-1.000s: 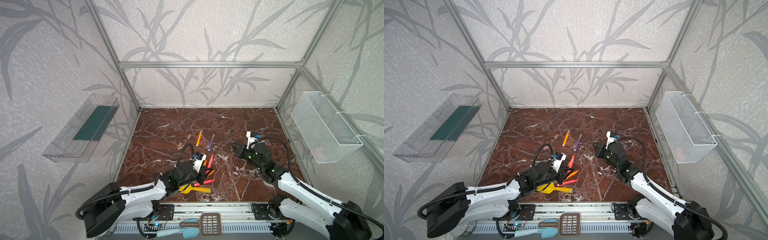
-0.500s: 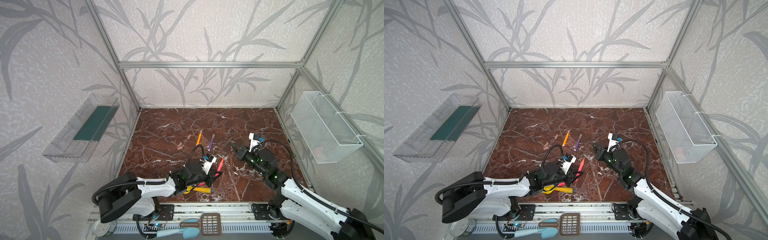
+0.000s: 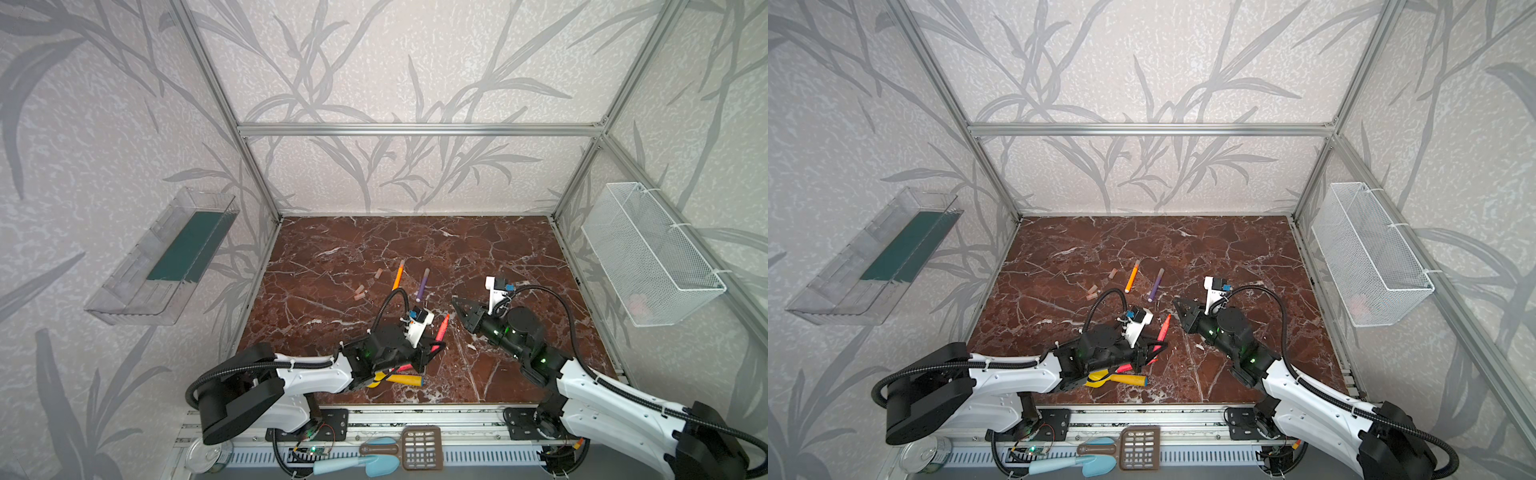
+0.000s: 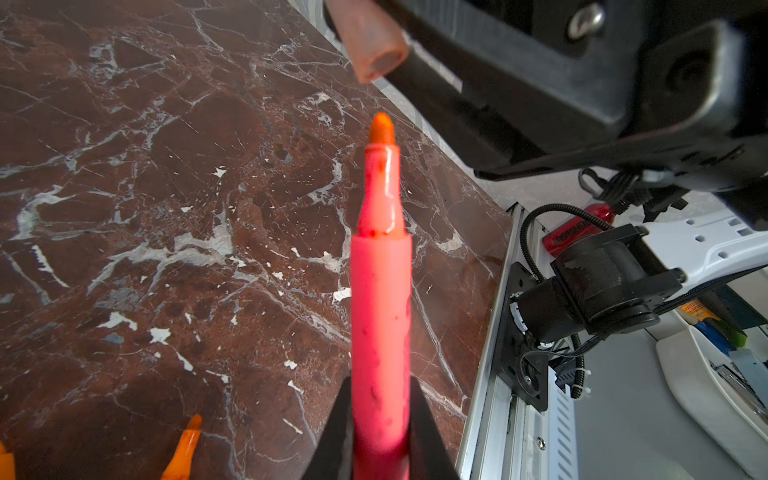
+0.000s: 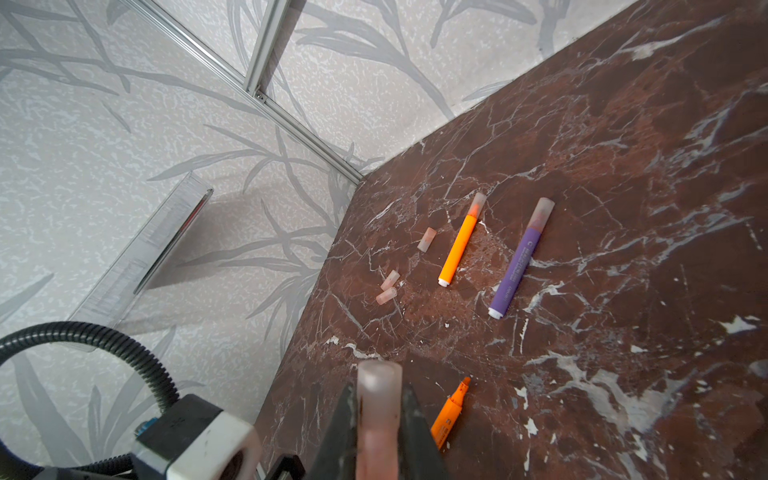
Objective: Insert the pens into the pen caps
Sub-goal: 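Lower the held cap onto the pink marker tip with the right gripper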
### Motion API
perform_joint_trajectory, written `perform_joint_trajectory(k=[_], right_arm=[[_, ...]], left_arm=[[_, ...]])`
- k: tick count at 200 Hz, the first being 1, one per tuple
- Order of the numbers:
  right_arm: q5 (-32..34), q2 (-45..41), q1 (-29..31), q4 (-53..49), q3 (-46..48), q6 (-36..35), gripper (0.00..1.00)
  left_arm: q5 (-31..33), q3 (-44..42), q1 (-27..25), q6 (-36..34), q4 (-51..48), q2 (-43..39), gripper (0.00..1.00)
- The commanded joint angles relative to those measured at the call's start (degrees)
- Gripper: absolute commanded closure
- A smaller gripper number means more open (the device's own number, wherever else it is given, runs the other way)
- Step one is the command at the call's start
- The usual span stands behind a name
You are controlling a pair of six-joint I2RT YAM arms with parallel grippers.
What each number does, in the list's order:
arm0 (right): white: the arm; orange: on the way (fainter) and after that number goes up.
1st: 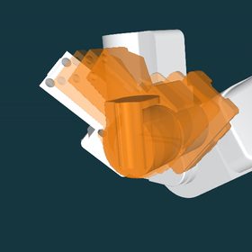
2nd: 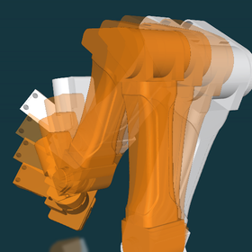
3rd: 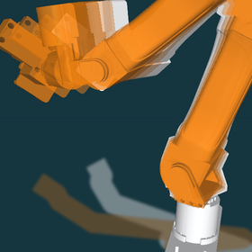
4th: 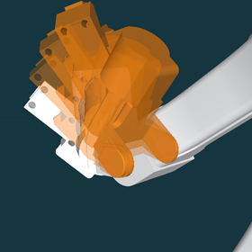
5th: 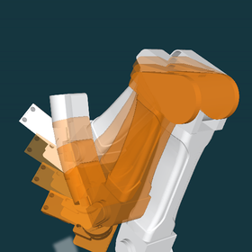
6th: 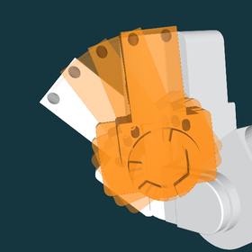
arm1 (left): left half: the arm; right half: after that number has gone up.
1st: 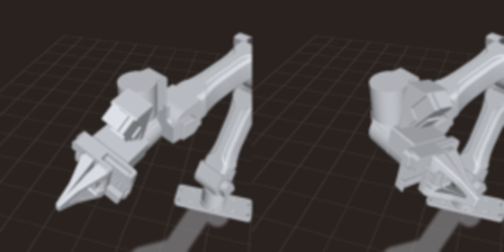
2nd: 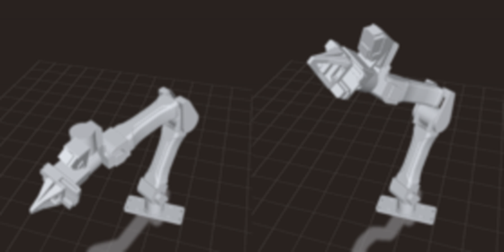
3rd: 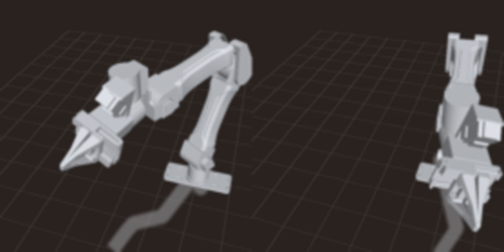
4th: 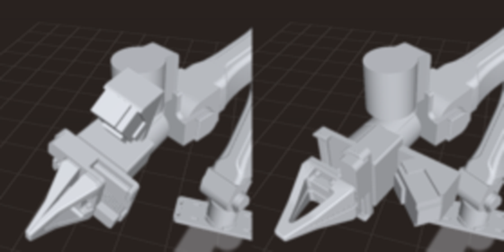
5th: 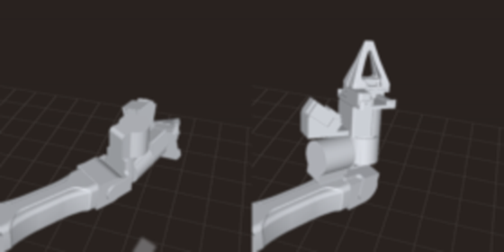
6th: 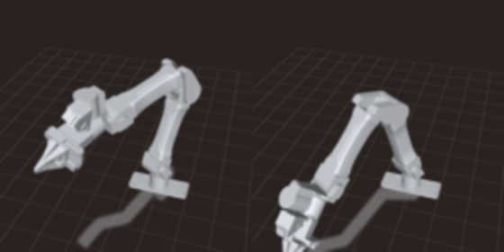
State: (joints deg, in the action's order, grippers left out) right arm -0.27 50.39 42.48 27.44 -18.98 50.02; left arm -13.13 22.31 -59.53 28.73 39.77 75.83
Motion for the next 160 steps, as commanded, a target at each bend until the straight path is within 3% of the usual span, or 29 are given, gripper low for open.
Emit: perform_joint_trajectory(k=[1,160], right_arm=[[1.06,-1.35,0.75,2.36,0.61,0.71,1.0],[1.83,2.87,3.4,4.13,-2.05,0.01,1.0]], left_arm=[[0.82,-0.28,-0.14,0.6,1.98,-1.6,1.0],[0.98,0.24,-0.11,0.6,2.35,0.02,1.0]])
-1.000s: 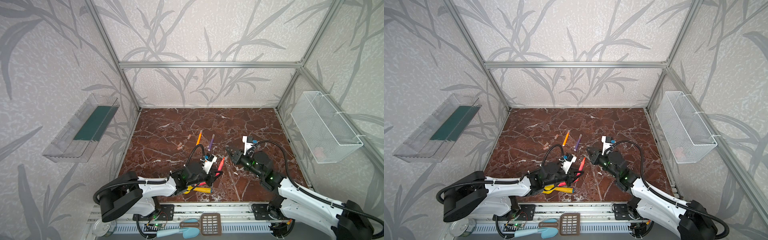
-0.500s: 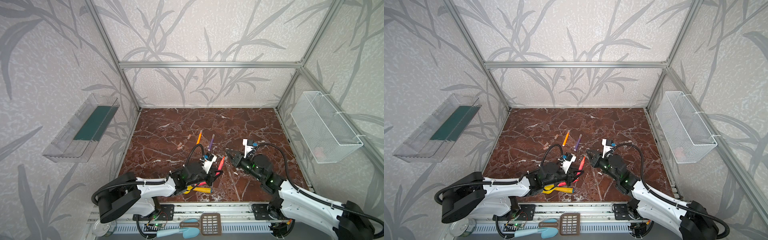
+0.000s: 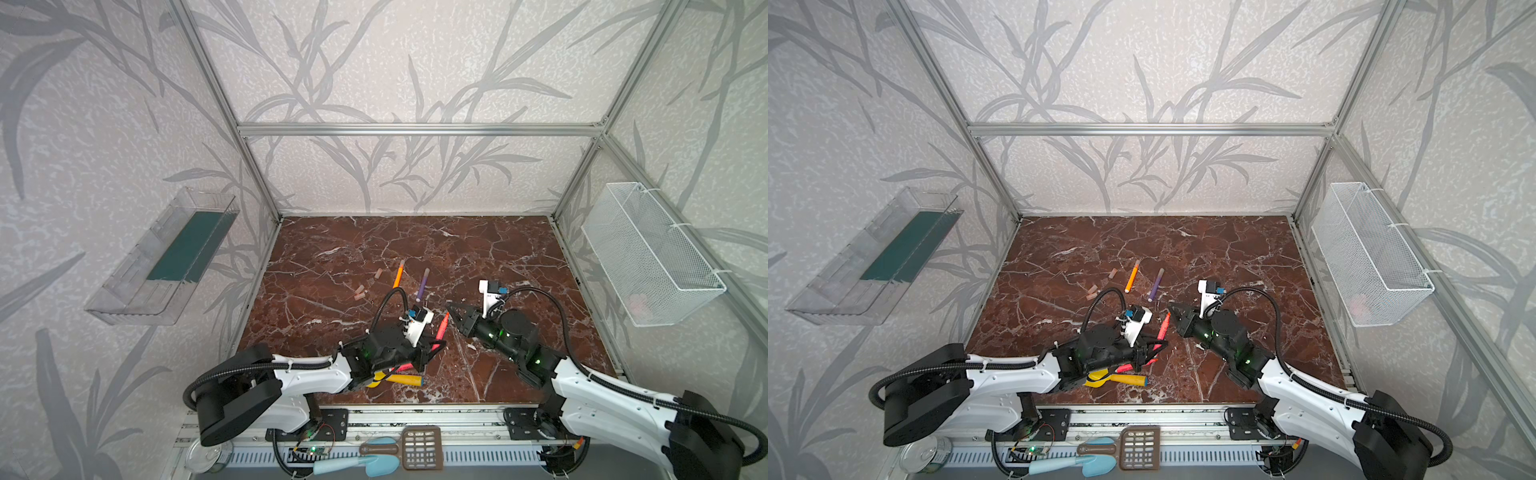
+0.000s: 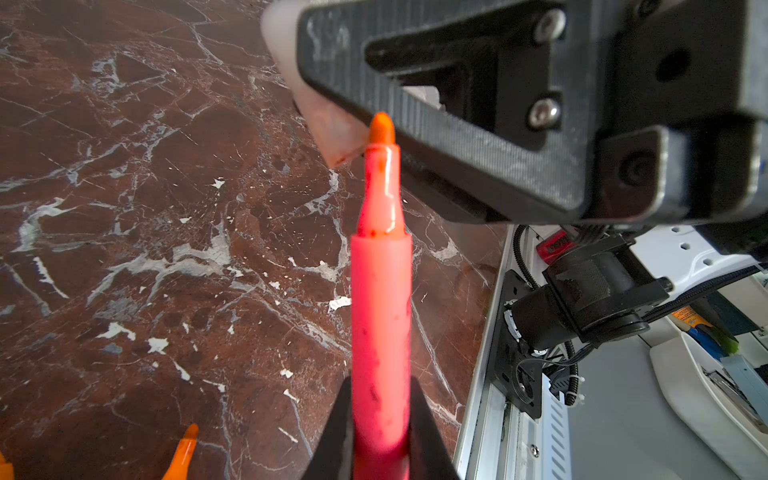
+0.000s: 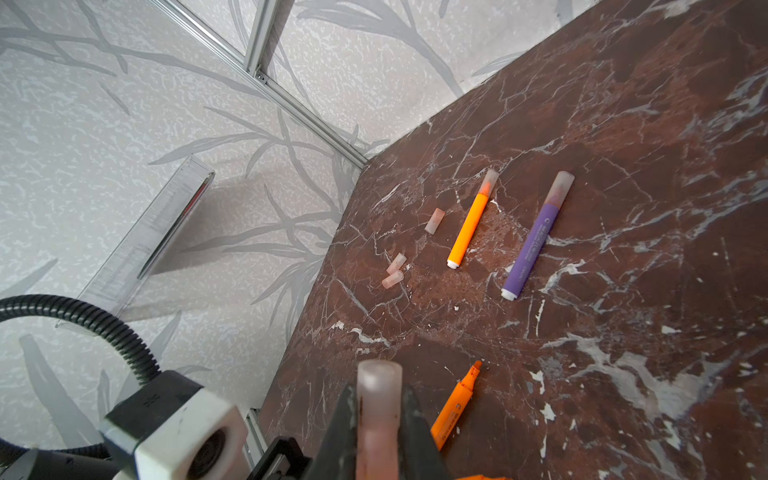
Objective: Insert the pens into the pen caps
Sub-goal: 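Lower the held cap onto the pink marker tip with the right gripper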
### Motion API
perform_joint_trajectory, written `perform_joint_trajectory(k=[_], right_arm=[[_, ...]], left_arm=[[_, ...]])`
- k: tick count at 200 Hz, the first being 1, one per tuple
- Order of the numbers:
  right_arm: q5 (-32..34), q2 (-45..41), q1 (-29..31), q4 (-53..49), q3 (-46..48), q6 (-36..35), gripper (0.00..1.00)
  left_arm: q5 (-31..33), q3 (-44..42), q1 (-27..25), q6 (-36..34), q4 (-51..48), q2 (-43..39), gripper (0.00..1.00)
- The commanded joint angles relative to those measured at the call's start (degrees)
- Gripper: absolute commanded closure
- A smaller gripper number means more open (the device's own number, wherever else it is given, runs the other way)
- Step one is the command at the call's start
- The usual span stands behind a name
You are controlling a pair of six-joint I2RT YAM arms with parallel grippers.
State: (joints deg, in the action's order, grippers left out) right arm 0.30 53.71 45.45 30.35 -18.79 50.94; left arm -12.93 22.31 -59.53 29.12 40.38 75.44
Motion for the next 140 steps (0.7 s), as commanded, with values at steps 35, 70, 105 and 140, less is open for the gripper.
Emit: perform_joint_trajectory(k=[35,70,105,140], right_arm=[[1.72,-0.1,0.45,0.51,-3.59,-1.59,1.0],[1.27,0.23,0.59,-0.03,-4.25,-1.51,1.0],[0.85,0.52,1.17,1.19,-2.69,-0.53,1.0],[1.0,0.17,1.63,1.5,-1.48,0.15,1.0]], left_arm=[[0.67,0.26,-0.14,0.22,1.71,0.41,1.0],[0.89,0.14,-0.11,0.18,1.67,0.08,1.0],[2.06,-0.58,-0.14,0.19,1.71,-0.95,1.0],[3.27,-1.33,-0.15,0.26,1.8,-1.74,1.0]])
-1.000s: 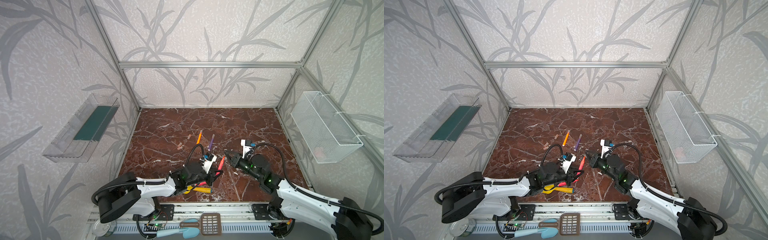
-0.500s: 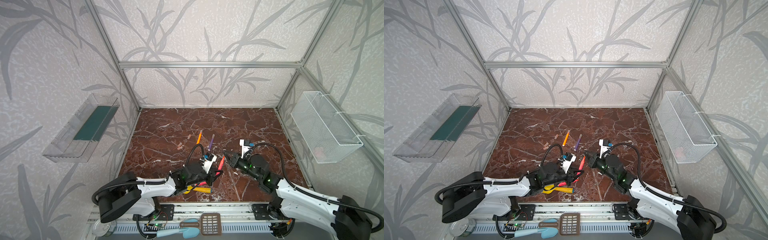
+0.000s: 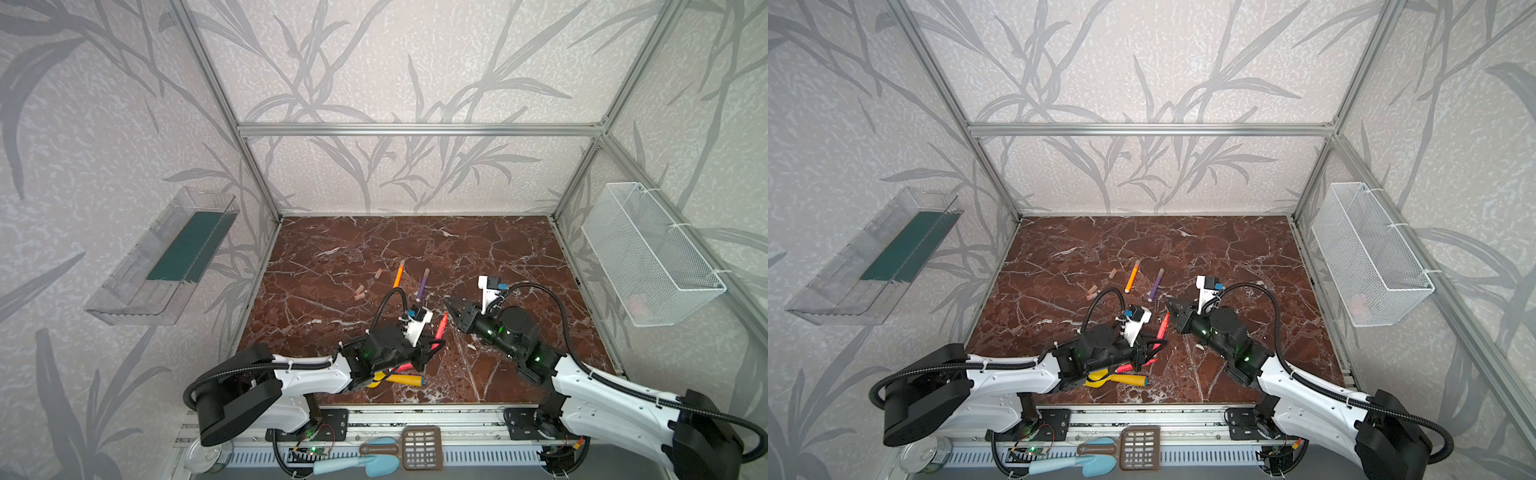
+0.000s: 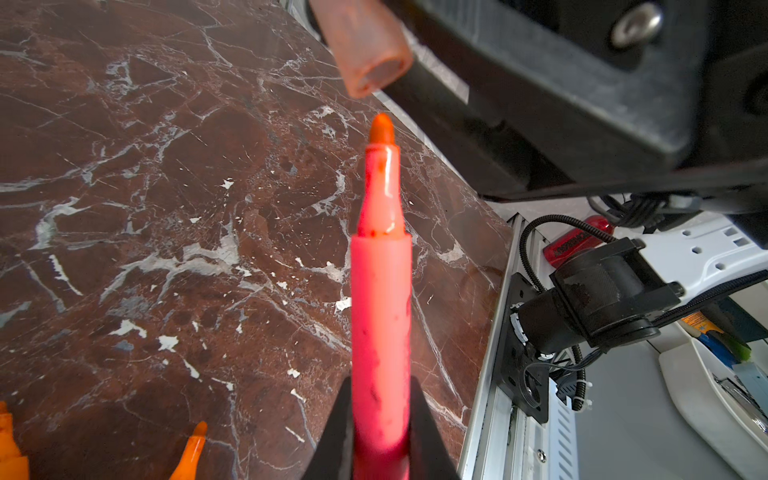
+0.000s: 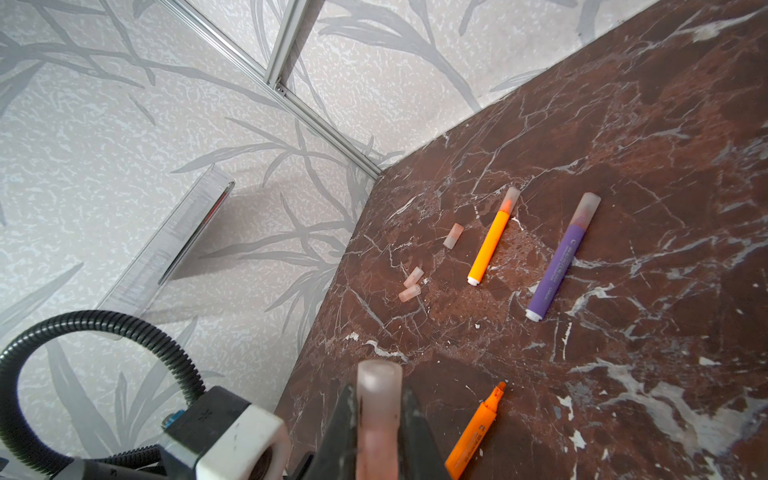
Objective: Insert the pens into the pen caps
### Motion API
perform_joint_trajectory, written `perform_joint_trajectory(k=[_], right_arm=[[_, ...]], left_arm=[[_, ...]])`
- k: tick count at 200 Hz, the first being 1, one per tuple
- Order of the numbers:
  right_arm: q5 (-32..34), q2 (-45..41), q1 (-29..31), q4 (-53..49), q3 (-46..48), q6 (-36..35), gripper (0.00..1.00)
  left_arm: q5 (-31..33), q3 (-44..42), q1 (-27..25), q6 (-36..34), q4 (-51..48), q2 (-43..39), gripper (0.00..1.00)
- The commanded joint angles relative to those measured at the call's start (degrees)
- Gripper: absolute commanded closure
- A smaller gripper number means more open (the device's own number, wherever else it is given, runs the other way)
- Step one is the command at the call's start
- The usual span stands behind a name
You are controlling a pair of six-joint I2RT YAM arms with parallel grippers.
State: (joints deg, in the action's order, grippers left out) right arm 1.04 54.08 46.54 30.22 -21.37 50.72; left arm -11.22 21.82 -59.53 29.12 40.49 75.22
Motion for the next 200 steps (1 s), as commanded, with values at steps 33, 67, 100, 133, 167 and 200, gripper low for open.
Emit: perform_joint_trajectory(k=[33,67,100,133,167,200], right_arm=[[1.25,-1.84,1.89,1.11,1.98,0.1,1.0],[1.96,-1.67,2.98,1.67,2.84,0.26,1.0],[2.5,-0.03,5.02,3.41,3.09,0.4,1.0],[6.22,2.02,9.75,4.76,3.08,-0.5,1.0],[8.88,3.63,11.73,6.16,4.1,-0.92,1.0],[9.44,5.26,11.73,7.84,4.68,-2.29,1.0]], left_arm=[[2.35,-2.14,-0.15,0.9,4.19,-1.6,1.0],[2.35,-2.44,-0.13,1.0,4.53,-1.83,1.0],[2.12,-2.62,-0.15,1.41,5.21,-1.75,1.0],[3.51,-3.08,-0.13,2.07,5.6,-1.94,1.0],[5.63,-4.38,0.15,4.03,6.34,-3.74,1.0],[3.93,-3.05,1.25,6.18,3.85,-5.73,1.0]])
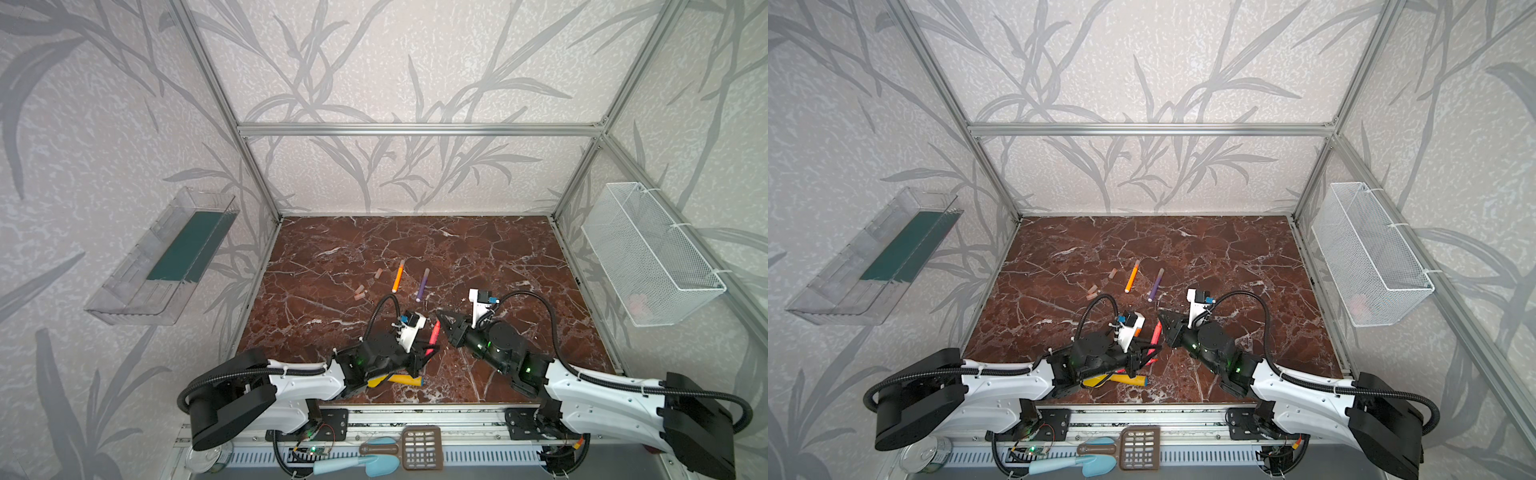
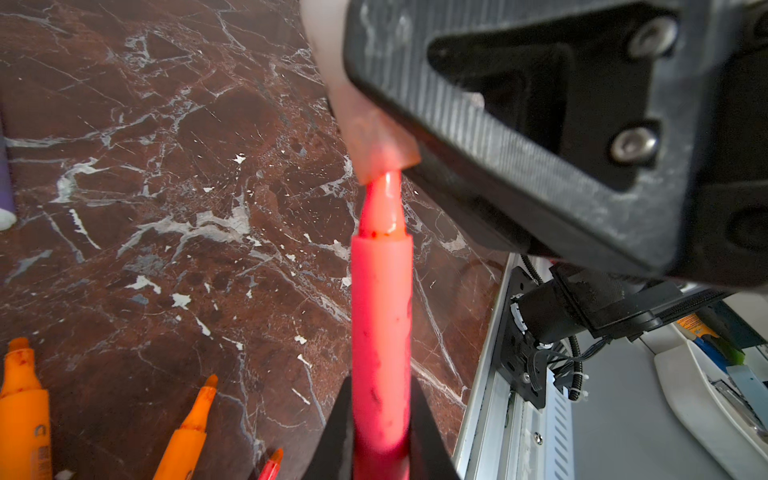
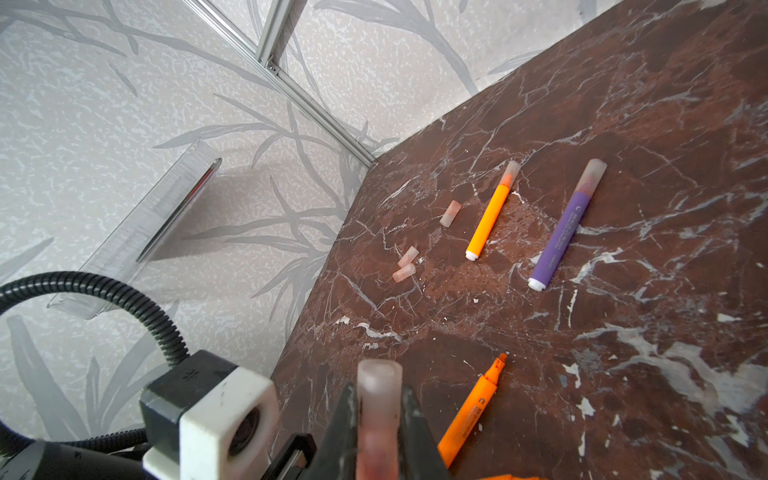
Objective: Insert the pens into the pen caps
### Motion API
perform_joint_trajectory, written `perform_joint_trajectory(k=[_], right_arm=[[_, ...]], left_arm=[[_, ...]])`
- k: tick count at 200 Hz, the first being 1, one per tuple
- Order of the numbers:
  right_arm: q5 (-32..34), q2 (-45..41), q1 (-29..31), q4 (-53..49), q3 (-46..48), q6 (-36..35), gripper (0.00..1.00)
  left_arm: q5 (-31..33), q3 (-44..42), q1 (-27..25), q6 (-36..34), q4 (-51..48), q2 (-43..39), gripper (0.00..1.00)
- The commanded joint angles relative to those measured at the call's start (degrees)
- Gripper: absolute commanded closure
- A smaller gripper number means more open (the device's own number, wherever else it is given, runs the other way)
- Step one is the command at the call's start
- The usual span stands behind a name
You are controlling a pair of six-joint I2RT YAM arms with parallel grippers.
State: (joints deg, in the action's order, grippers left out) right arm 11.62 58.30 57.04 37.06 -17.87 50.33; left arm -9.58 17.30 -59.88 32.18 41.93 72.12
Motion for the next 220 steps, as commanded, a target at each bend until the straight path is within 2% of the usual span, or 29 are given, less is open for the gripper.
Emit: perform_joint_trajectory(k=[1,48,70,120,141,163,179,195,220], right_arm=[[-1.15,1.08,1.24,1.0,1.17,-1.94,1.0],[-0.78,2.54,1.24,4.88,2.22,-2.95,1.0],[-2.25,3.7,1.24,7.74,1.72,-2.34,1.0],[-3.69,6.99,1.24,6.01,-1.39,-2.94,1.0],[-2.84,6.96,1.24,6.01,-1.38,-2.95,0.96],[-2.74,6.48,1.25,2.74,-1.82,-2.88,0.86],[-2.62,5.89,1.24,2.33,-1.91,-3.34,0.75],[-0.71,4.33,1.24,0.7,-2.23,-3.82,0.61],[2.56,-0.23,1.25,-6.42,-3.81,-4.84,0.33]], left_arm=[[2.16,1.49,1.69,3.18,2.39,-2.7,1.0],[-5.3,0.98,7.73,8.97,4.9,-6.97,1.0],[-7.25,2.57,7.76,8.0,4.61,-7.26,1.0],[-10.94,4.2,7.76,4.05,3.28,-7.58,1.0],[-10.66,4.11,7.8,2.97,3.19,-8.13,1.0],[-8.82,4.89,7.76,1.11,0.13,-8.65,1.0],[-8.2,5.2,7.76,0.02,-1.06,-8.7,1.0],[-7.72,5.14,7.76,-0.77,-2.0,-8.99,1.0],[-5.97,5.3,7.76,-2.56,-5.37,-9.86,1.0]])
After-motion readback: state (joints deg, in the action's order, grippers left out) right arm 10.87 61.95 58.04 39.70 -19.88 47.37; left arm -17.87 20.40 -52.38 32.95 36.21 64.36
